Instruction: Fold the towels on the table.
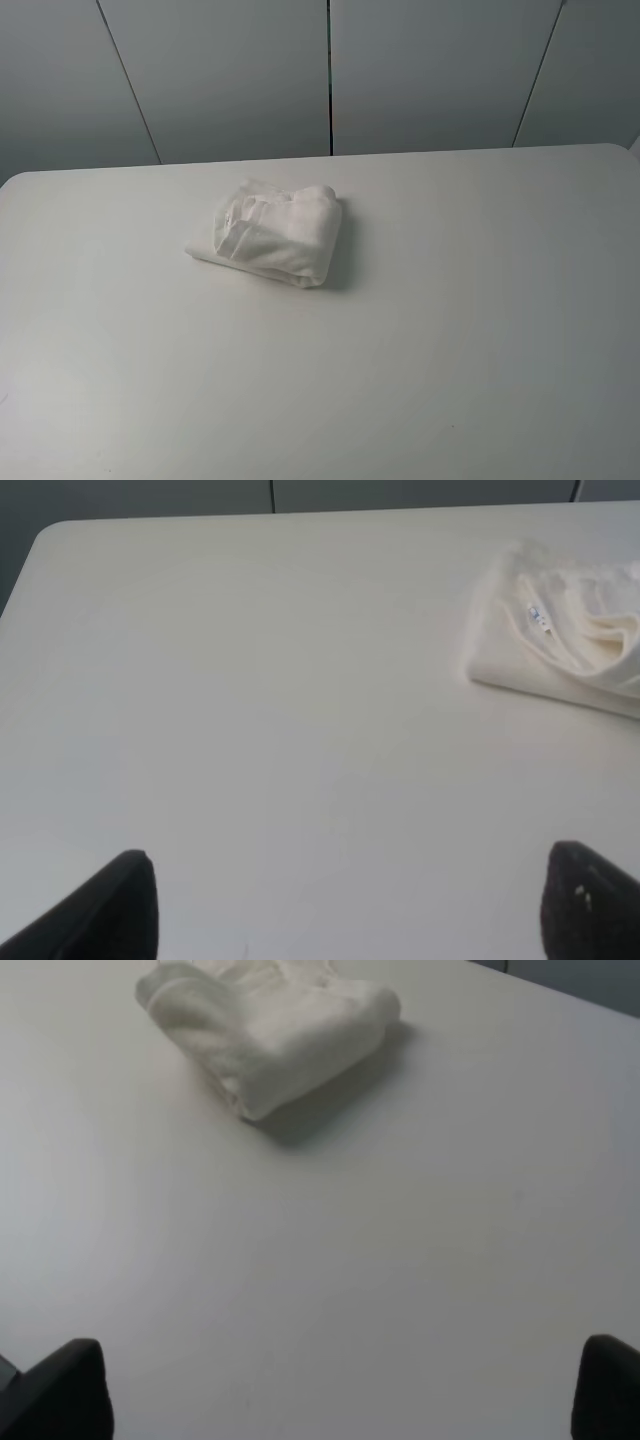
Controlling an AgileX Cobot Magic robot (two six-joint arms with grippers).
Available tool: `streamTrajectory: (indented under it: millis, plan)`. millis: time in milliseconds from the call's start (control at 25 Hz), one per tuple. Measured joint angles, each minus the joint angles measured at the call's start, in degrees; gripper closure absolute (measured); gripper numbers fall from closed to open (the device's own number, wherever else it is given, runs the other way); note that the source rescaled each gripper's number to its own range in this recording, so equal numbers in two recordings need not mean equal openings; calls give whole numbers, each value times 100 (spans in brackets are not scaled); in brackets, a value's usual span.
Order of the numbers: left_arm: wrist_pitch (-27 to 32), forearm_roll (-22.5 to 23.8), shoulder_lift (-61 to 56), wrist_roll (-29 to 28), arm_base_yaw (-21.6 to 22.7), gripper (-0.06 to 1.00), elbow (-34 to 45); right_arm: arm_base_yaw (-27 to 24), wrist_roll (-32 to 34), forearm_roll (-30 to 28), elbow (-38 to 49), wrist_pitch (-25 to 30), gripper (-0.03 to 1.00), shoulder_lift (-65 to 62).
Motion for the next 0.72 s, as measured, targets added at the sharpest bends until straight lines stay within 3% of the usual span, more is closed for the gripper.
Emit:
streamTrajectory:
  millis: [440, 560, 720]
  plan:
    - [0, -7, 0, 404, 71, -4, 0, -78, 110, 130, 0, -23, -3, -20]
    - [0, -7, 0, 404, 375, -4, 0, -603, 157, 117, 0, -26, -3, -75]
    - [0, -13, 0, 372, 1196, -4, 15, -1534, 182, 106, 0, -46, -3, -412]
